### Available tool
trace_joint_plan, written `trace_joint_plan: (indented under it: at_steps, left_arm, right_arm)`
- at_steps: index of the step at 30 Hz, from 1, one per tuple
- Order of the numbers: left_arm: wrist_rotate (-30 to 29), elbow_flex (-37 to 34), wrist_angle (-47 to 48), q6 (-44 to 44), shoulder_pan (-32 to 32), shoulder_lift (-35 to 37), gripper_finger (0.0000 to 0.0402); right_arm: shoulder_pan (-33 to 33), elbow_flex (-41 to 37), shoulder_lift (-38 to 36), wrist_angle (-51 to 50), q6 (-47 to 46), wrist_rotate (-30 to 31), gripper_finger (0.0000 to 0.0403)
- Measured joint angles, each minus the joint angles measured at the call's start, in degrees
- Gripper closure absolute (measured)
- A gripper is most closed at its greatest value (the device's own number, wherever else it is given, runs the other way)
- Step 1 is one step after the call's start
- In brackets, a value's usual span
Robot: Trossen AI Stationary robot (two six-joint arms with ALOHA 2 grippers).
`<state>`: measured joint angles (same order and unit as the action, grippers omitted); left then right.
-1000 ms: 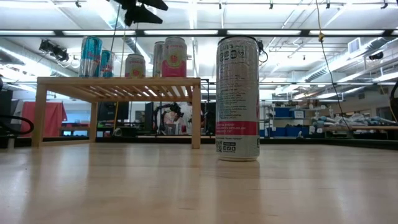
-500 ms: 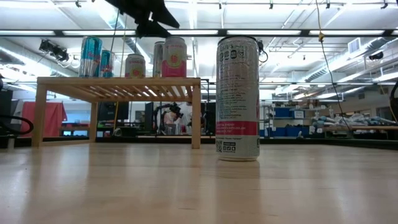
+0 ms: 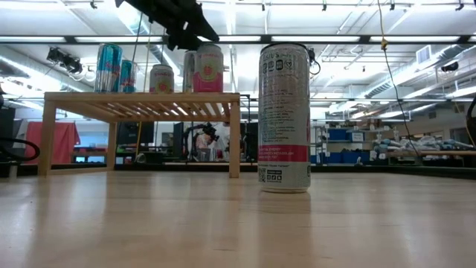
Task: Place canned beverage on shelf
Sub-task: Put the pink and white soda can on the shelf aligned with the other pink and white soda can
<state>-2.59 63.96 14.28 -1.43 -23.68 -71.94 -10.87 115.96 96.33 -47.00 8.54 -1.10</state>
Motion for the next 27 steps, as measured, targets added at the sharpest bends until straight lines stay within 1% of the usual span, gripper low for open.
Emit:
trace_joint_plan:
  at_steps: [8, 15, 16, 20, 27]
  left_arm:
    - [-0.84, 0.11, 1.63, 0.5, 0.17, -0.27, 0.0118]
    - [-1.02, -0.08, 0.21, 2.77, 2.38, 0.39, 0.0118]
    - [-1.31, -0.13, -0.18, 3.56, 2.71, 0.34, 0.0118]
    - [-5.75, -0.15, -0.17, 6.4, 3.08, 0.33, 0.0118]
    - [-6.47, -0.15, -0.55, 6.6, 2.96, 0.15, 0.0118]
  right_arm:
    - [0.0, 0.0, 0.0, -0.11, 0.0, 0.0, 0.0011]
    - [0.0, -0.02, 0.0, -0.31, 0.04, -0.02, 0.0011]
    - [0.0, -0.02, 0.0, -0.3, 0.08, -0.01, 0.0011]
    - [0.0, -0.02, 0.02, -0.35, 0.6, -0.02, 0.0011]
    - [0.0, -0.02, 0.02, -0.37, 1.72, -0.02, 0.0011]
